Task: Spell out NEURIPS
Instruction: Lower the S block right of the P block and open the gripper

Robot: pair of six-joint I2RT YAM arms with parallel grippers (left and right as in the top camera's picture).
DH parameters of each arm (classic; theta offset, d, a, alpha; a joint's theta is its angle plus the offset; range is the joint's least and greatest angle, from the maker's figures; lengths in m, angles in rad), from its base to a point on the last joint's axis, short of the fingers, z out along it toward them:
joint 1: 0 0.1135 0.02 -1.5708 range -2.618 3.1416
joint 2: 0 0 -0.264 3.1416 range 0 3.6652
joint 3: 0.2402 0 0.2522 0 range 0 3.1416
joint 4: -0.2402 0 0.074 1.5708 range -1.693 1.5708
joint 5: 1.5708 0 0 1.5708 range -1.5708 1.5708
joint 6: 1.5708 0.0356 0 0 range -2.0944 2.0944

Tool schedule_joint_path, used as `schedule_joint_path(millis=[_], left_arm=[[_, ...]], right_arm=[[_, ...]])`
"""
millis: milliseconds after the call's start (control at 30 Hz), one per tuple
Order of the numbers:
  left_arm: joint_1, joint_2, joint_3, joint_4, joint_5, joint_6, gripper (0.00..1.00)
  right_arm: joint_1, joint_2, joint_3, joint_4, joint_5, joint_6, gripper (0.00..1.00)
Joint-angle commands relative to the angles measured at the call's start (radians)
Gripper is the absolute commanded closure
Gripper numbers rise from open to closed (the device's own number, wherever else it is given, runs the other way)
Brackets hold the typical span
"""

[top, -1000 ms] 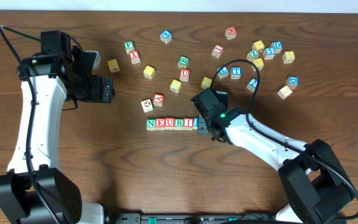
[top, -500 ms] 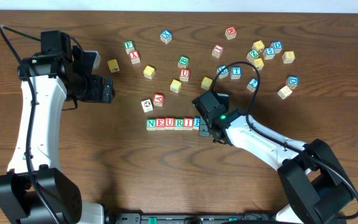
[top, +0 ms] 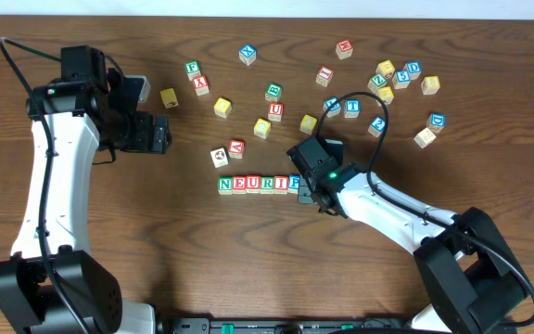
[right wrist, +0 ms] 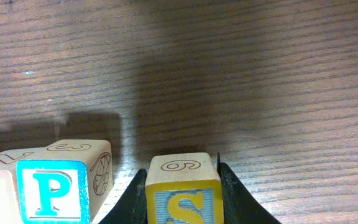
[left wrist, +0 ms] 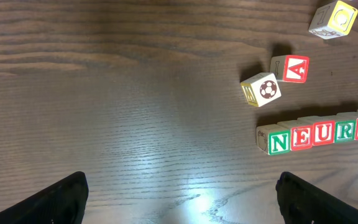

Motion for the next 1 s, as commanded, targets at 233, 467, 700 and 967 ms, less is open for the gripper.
schedule_joint_path(millis=[233,467,700,967], left_arm=[[0.0,-0.014,0.019,-0.006,0.011,0.013,0.05],[0.0,-0.014,0.019,-0.006,0.011,0.013,0.05],[0.0,-0.014,0.019,-0.006,0.011,0.013,0.05],[0.0,-0.014,0.019,-0.005,0.011,0.013,0.05]], right_arm=[[0.006,0.009,-0.007,0.0,0.026,0.014,0.77],[0.006,0.009,-0.007,0.001,0.027,0.014,0.71],[0.006,0.009,-0.007,0.004,0.027,0.014,0.67],[0.006,0.009,-0.007,0.003,0.027,0.014,0.64]])
